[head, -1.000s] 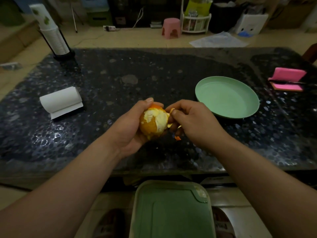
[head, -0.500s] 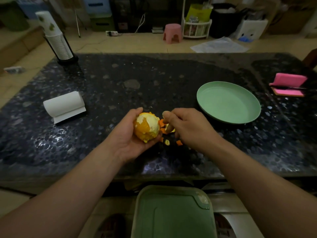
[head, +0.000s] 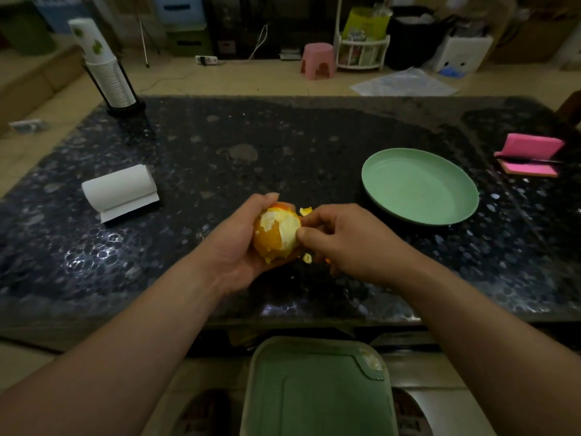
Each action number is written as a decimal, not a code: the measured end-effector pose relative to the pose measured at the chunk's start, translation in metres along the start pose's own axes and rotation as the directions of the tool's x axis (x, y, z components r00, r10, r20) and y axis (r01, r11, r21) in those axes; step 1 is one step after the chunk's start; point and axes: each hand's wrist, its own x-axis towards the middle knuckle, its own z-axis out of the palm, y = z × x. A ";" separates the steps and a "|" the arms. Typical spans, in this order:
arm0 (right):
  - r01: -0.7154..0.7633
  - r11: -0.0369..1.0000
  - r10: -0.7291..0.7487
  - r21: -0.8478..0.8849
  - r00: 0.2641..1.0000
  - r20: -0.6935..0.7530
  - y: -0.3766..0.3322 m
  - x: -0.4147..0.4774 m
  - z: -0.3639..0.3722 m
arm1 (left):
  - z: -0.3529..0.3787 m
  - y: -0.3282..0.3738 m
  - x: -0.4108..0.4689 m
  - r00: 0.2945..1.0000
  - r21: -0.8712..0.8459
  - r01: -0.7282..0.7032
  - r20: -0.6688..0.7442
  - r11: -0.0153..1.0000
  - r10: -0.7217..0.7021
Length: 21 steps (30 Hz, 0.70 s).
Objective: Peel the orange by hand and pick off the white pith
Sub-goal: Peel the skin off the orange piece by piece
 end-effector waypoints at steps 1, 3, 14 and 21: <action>0.000 1.000 0.000 -0.024 1.000 -0.005 0.000 0.000 0.000 | 0.001 -0.001 0.000 1.000 0.033 -0.008 0.008 0.999 0.008; -0.009 0.998 0.007 -0.058 0.999 -0.034 0.000 0.000 0.002 | 0.002 -0.003 0.000 0.999 0.090 -0.026 0.024 0.996 0.024; -0.020 0.997 0.010 -0.069 0.991 -0.134 0.004 -0.001 0.013 | 0.004 -0.005 0.001 0.999 0.106 -0.045 -0.007 0.993 0.046; 0.000 0.998 -0.011 -0.060 0.983 -0.181 0.005 -0.004 0.022 | 0.007 -0.008 -0.003 0.998 0.131 -0.062 -0.018 0.989 0.065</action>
